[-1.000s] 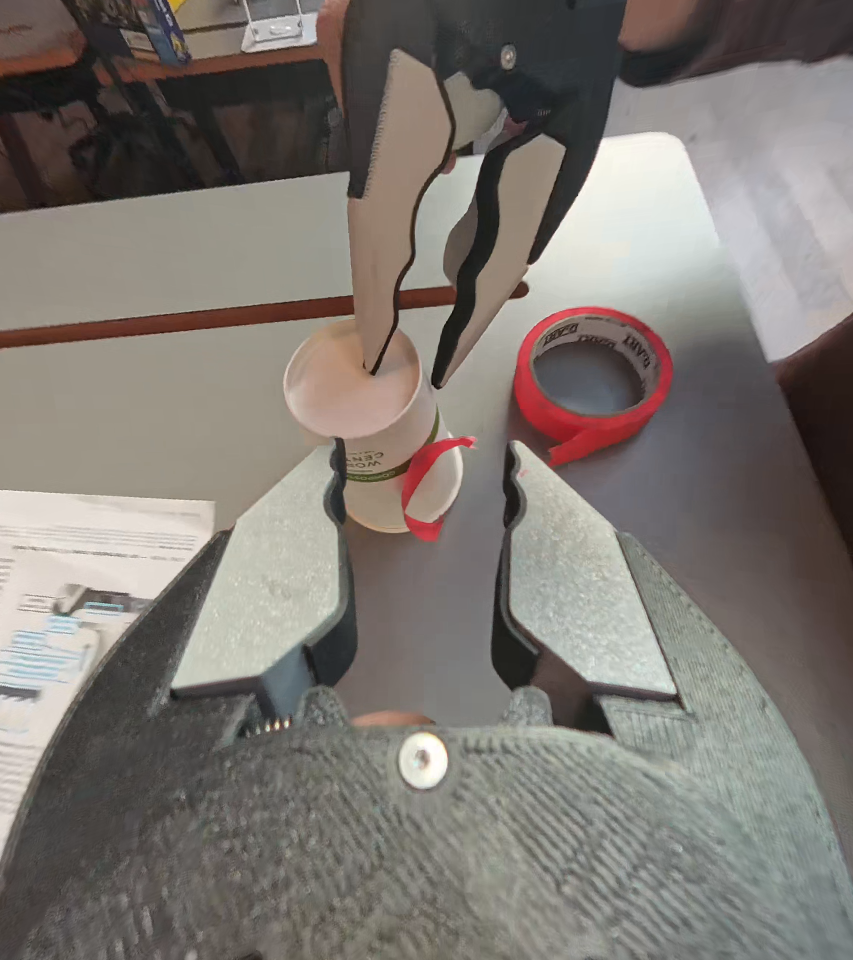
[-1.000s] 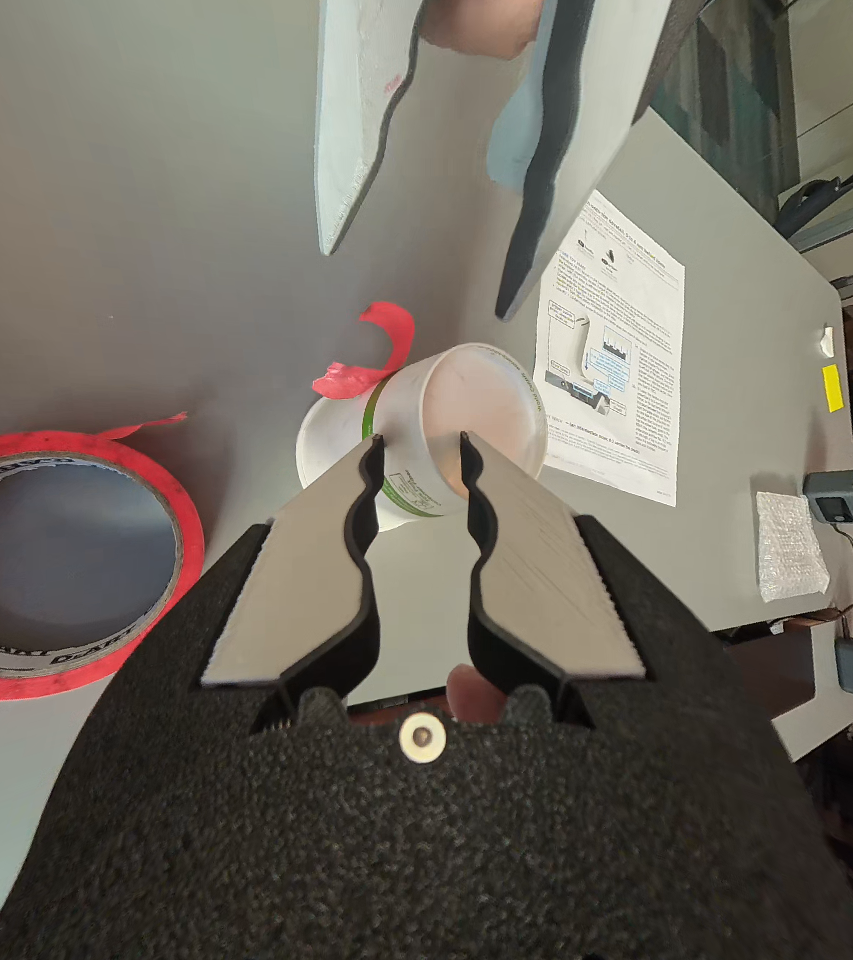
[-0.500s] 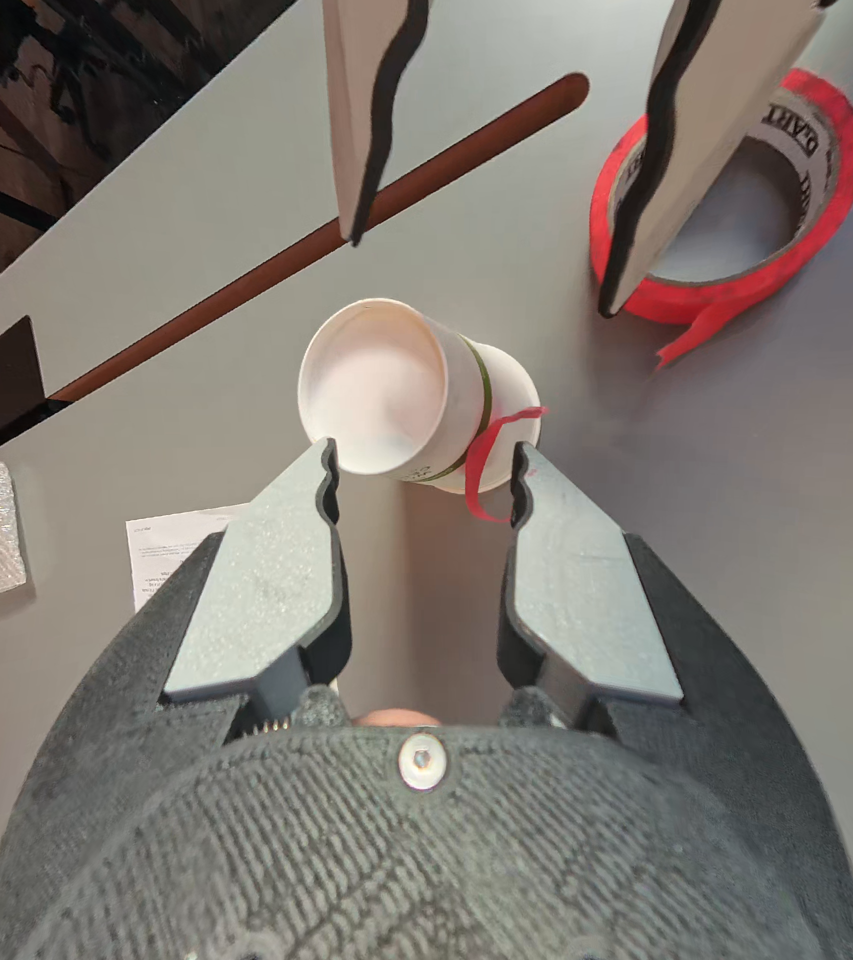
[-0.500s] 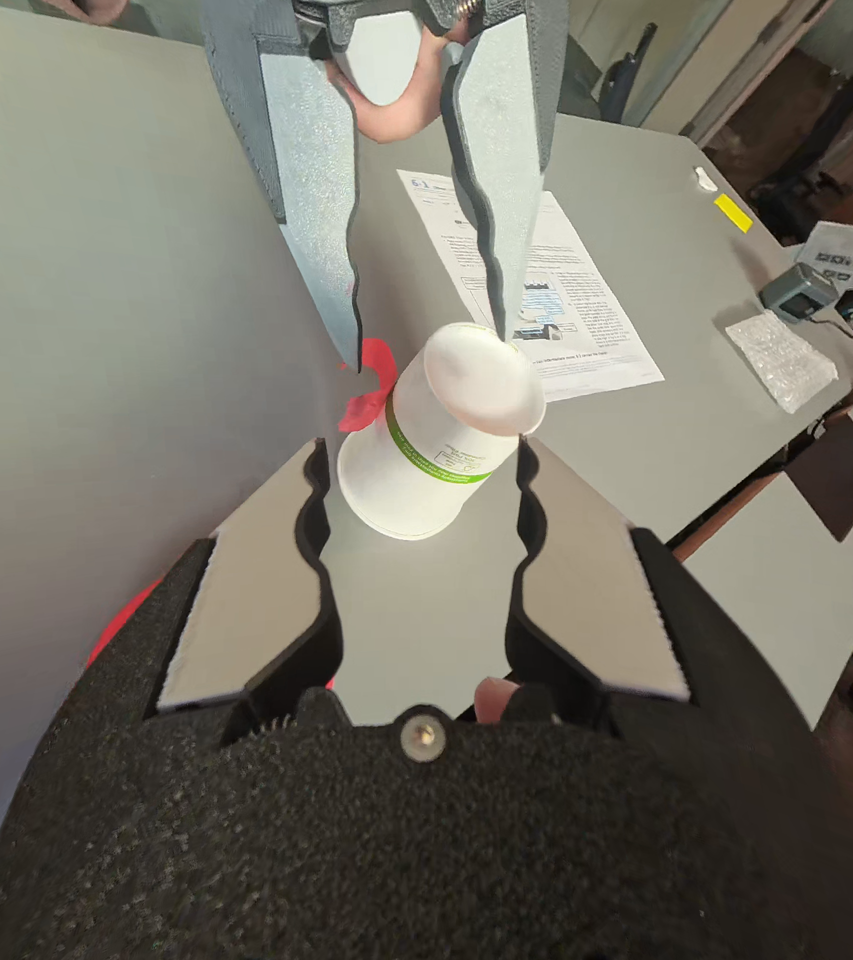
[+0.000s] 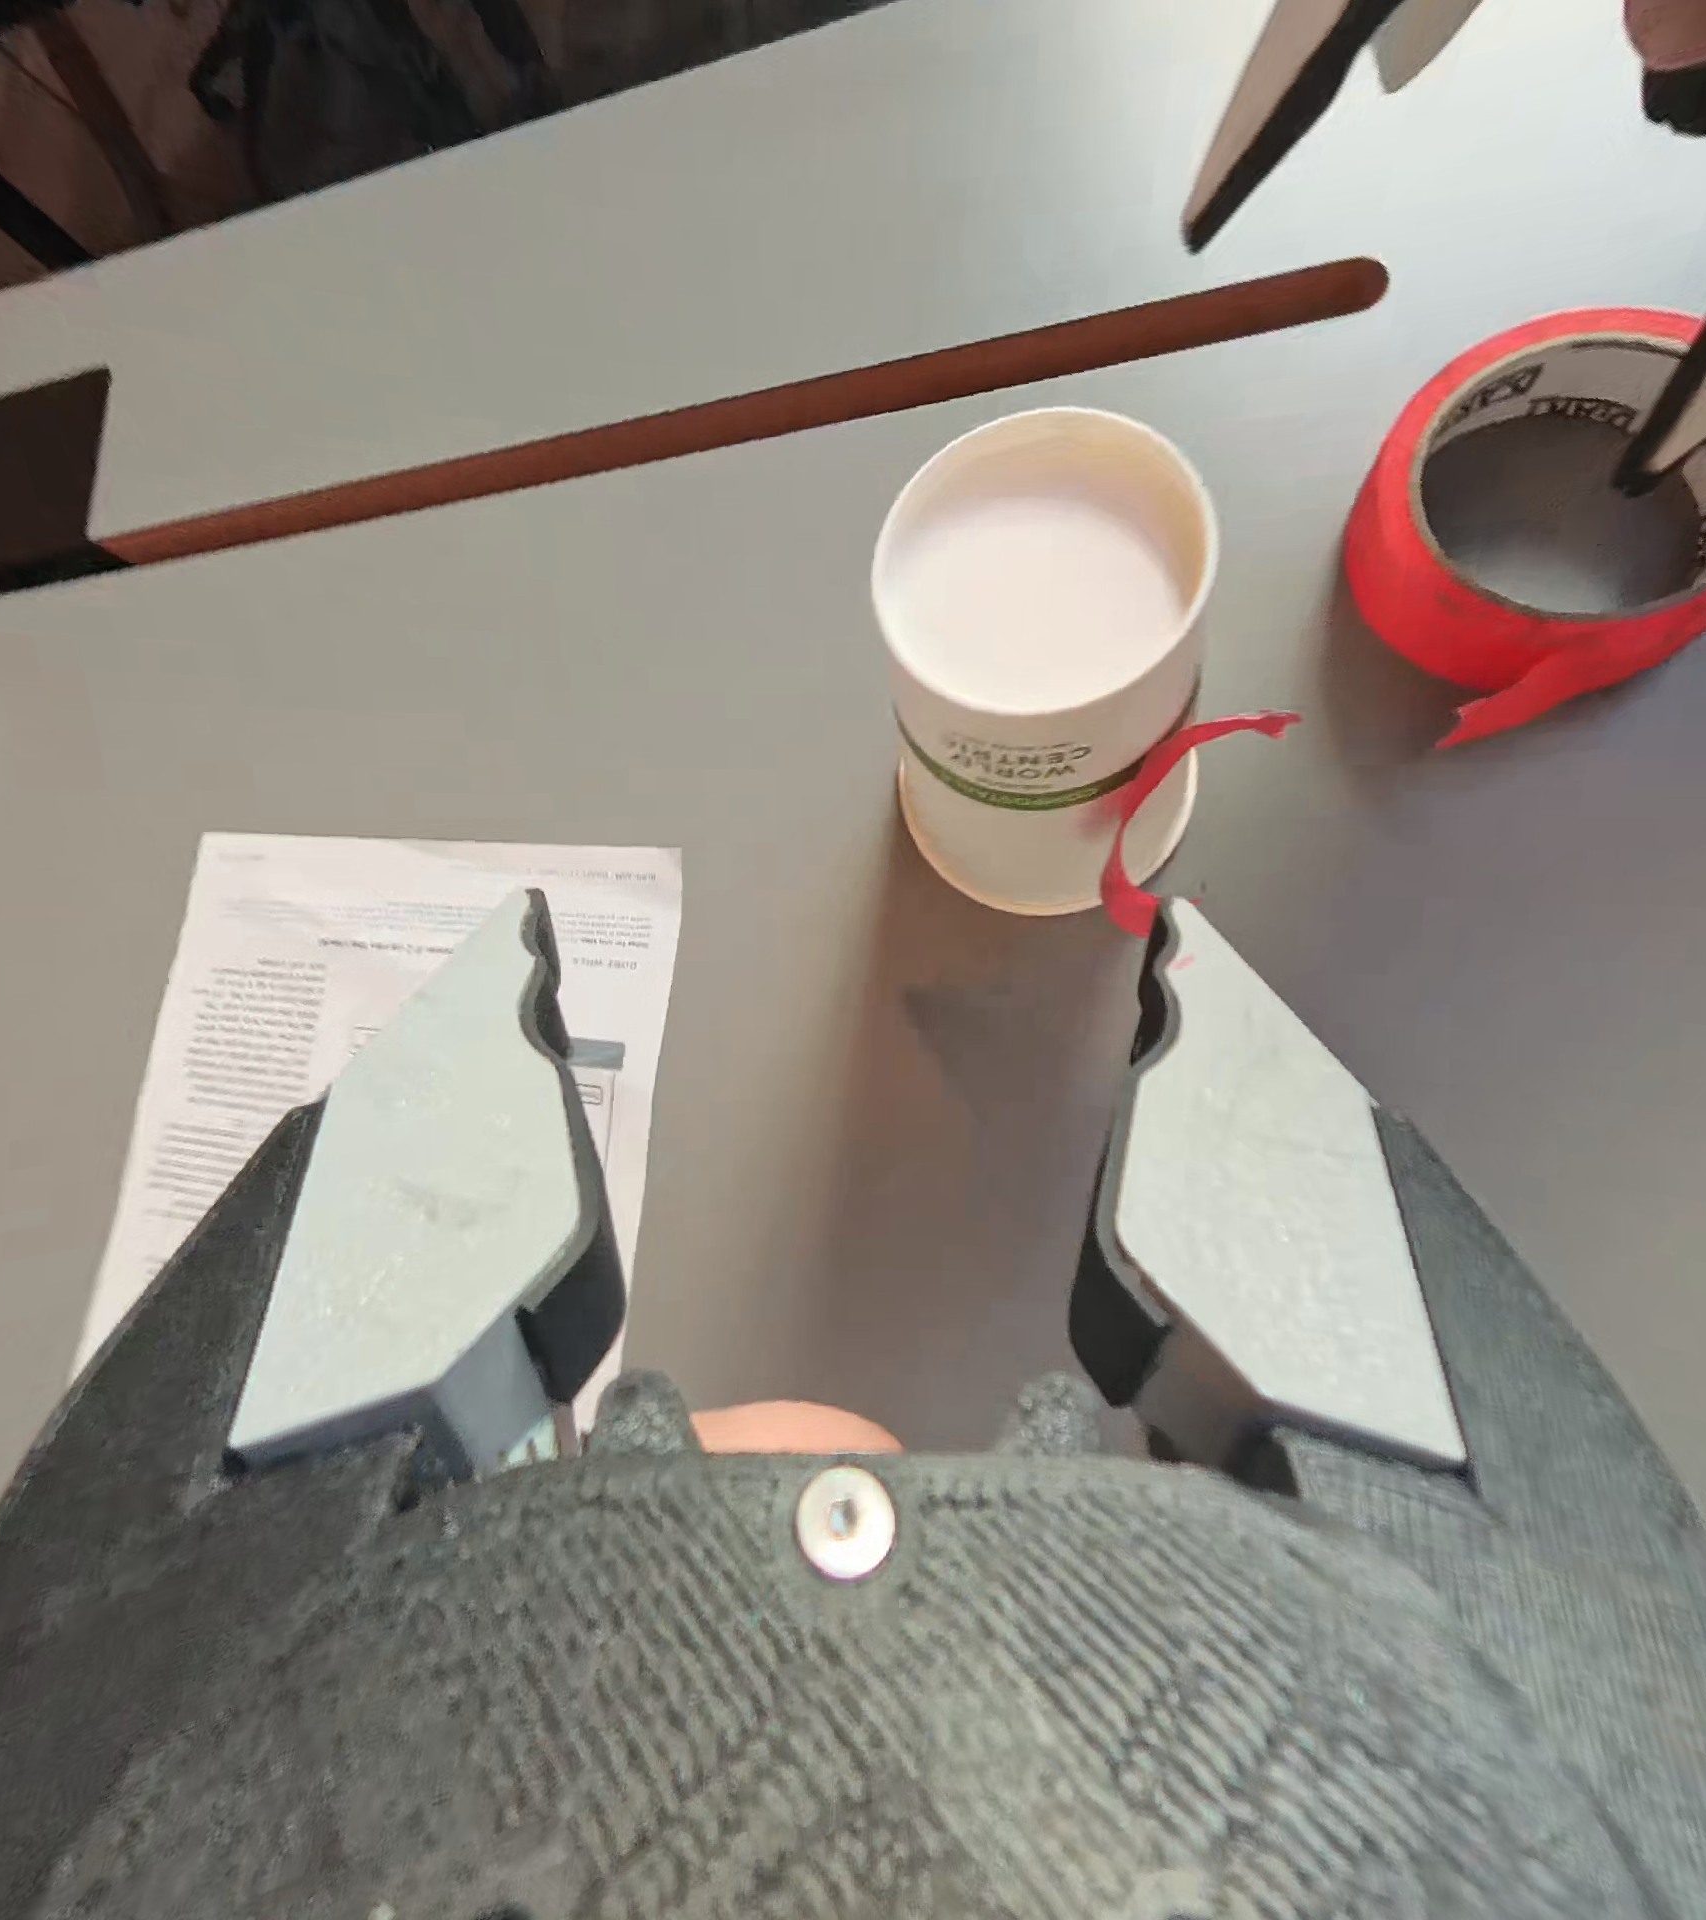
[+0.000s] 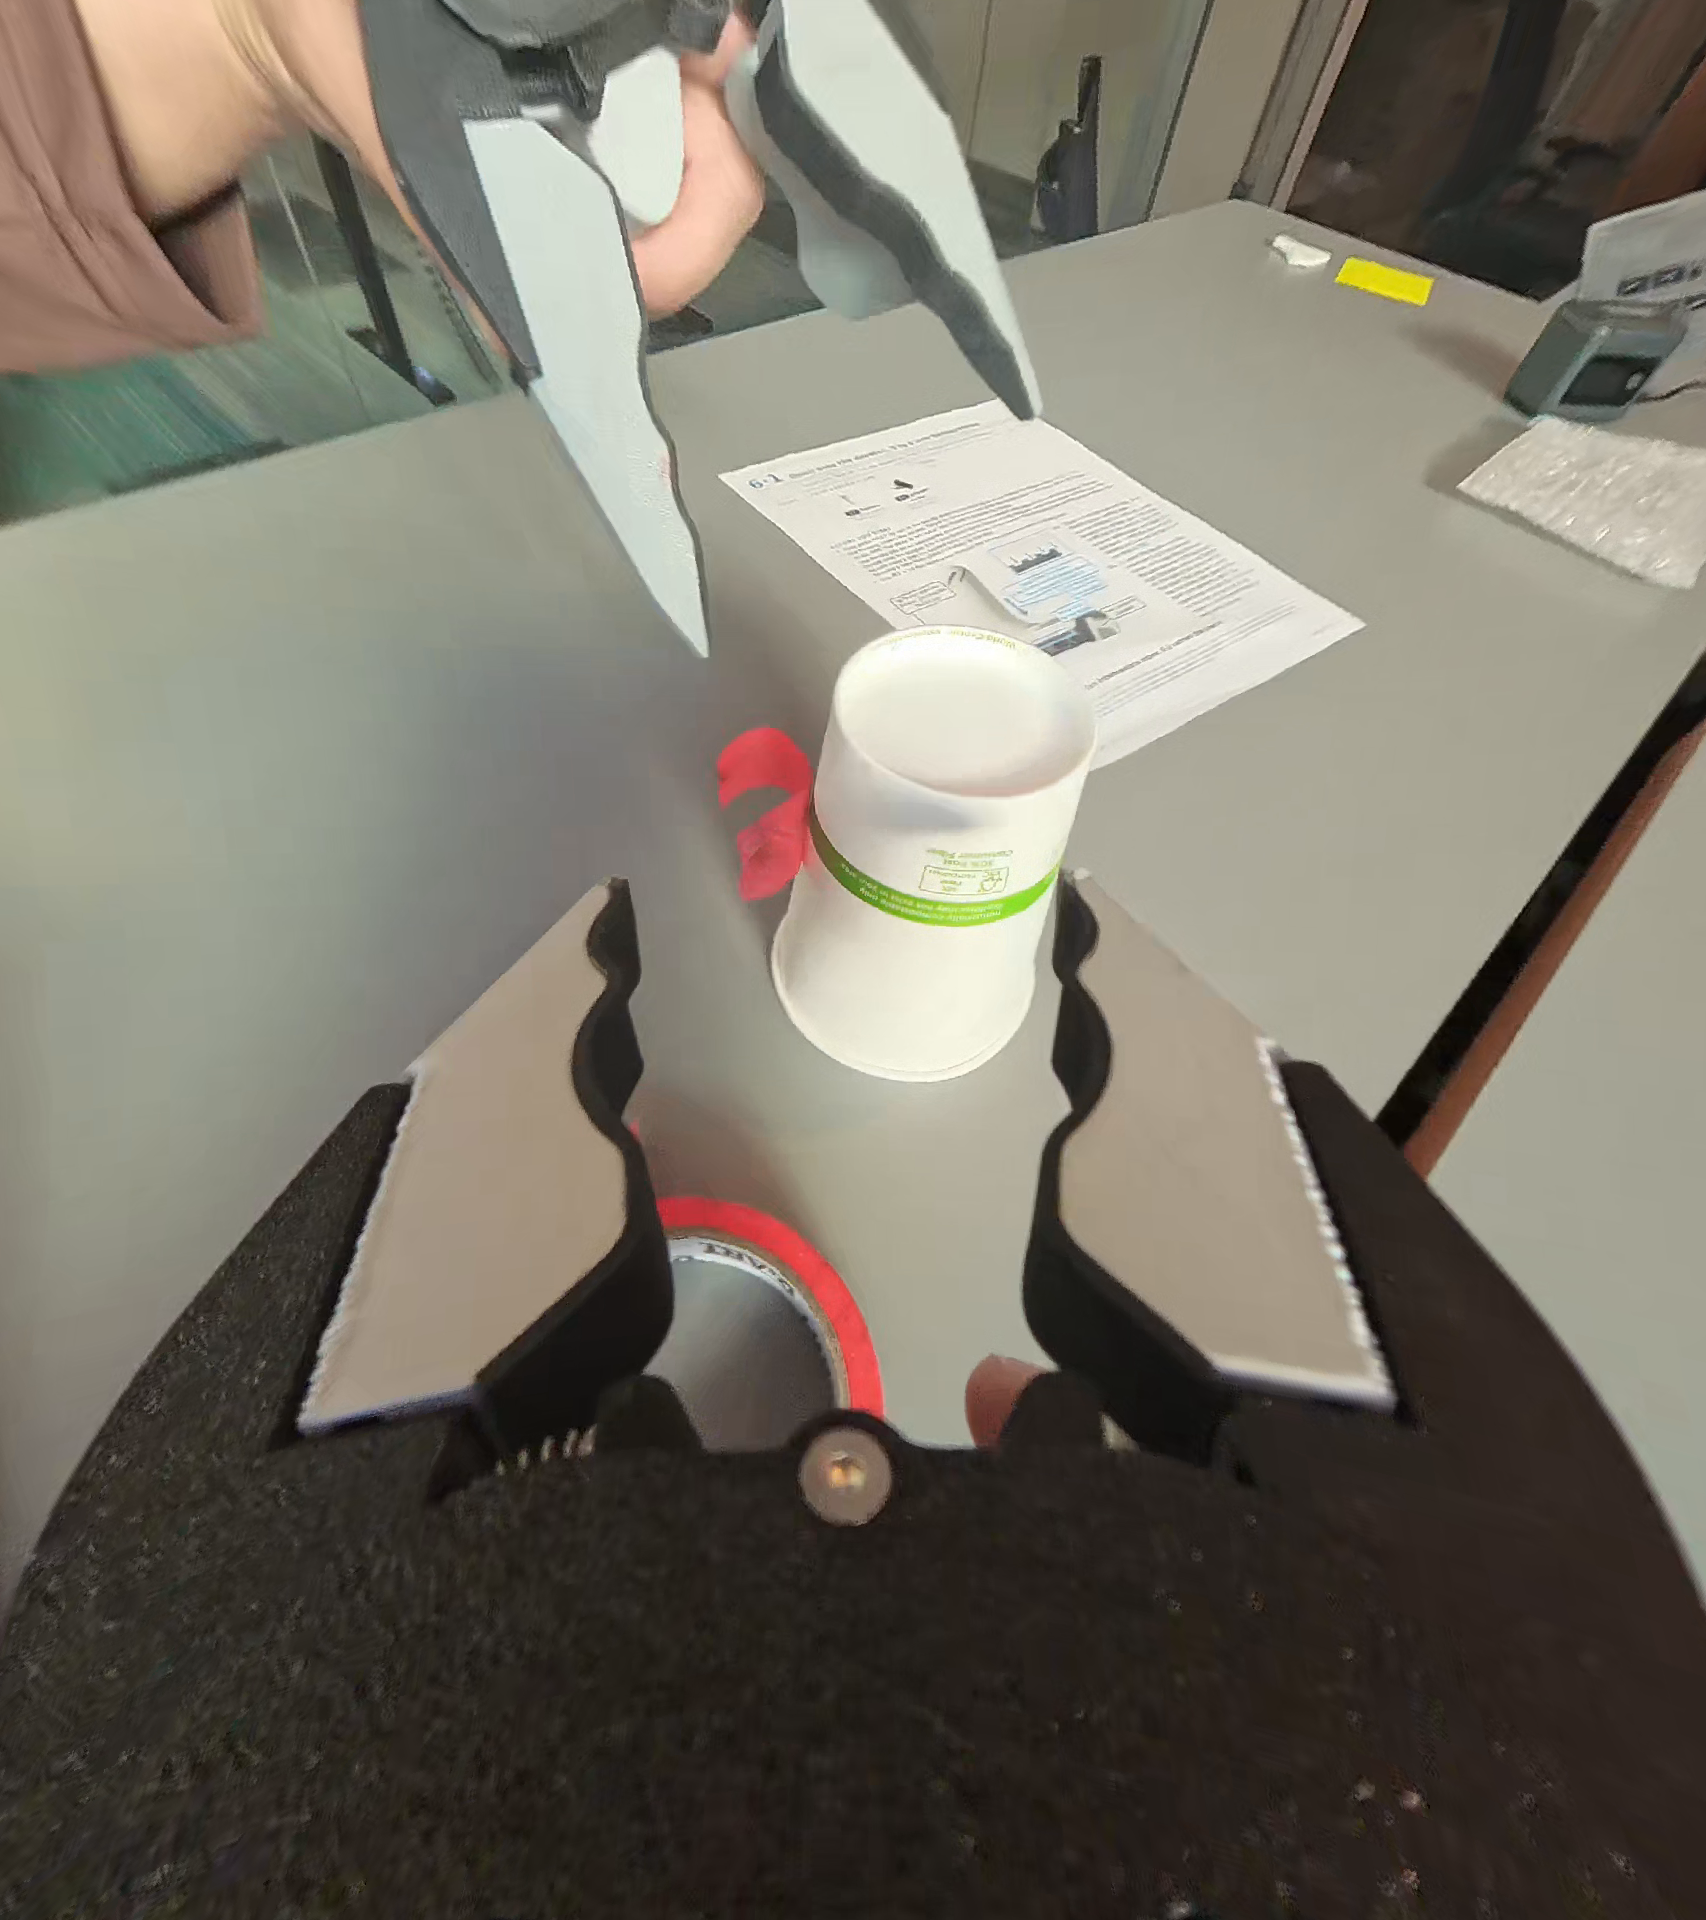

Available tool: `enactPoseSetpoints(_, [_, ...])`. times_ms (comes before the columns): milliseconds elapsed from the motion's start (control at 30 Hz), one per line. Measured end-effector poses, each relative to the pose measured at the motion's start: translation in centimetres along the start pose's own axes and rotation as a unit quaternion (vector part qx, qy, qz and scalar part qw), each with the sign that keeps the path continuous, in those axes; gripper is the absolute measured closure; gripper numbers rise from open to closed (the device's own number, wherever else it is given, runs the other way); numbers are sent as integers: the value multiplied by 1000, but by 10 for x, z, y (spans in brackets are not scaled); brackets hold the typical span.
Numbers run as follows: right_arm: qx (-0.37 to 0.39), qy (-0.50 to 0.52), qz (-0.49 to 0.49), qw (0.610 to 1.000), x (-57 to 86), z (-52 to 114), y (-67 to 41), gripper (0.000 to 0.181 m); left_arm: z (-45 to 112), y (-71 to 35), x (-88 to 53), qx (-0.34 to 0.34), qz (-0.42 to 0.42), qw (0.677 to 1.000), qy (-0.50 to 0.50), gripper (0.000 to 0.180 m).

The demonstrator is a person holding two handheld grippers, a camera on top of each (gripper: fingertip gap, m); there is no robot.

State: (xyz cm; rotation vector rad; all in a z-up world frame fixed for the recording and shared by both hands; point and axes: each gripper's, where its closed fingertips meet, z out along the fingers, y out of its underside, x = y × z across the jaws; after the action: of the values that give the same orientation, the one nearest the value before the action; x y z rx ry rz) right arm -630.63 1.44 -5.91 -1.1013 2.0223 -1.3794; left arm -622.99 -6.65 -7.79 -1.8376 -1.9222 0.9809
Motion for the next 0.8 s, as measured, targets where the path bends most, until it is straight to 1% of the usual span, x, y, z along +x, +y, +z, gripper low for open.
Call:
enactPoseSetpoints(67, [7,-16,34,999,4,1,-1,103,10,10,2,19,-60,997,44,78])
enactPoseSetpoints(100, [6,-23,46,999,7,3,0,104,16,10,6,30,-79,994,66,77])
enactPoseSetpoints(167, [3,-36,76,996,12,8,0,104,21,1,10,76,-114,985,102,83])
enactPoseSetpoints(233, [5,-54,115,992,15,12,0,117,19,-12,14,123,-145,971,142,92])
enactPoseSetpoints(300, [3,-68,143,987,16,16,1,125,18,-17,18,145,-161,962,167,95])
enactPoseSetpoints(333, [0,-67,146,987,18,18,3,128,19,-17,20,144,-166,960,175,95])
enactPoseSetpoints(500, [-28,-73,116,990,22,32,13,132,24,-18,46,128,-158,955,215,100])
enactPoseSetpoints(533, [-31,-80,108,991,22,33,13,137,24,-19,51,128,-155,955,218,103])
enactPoseSetpoints(633, [-38,-96,82,991,26,35,14,146,24,-19,61,124,-155,960,199,93])
enactPoseSetpoints(733, [-52,-129,72,988,27,32,16,148,19,-18,77,108,-138,968,179,79])
enactPoseSetpoints(767, [-56,-130,64,988,31,32,17,148,17,-17,82,102,-127,972,170,82])
enactPoseSetpoints(800, [-58,-126,55,989,36,32,17,148,15,-17,88,101,-120,973,170,91])
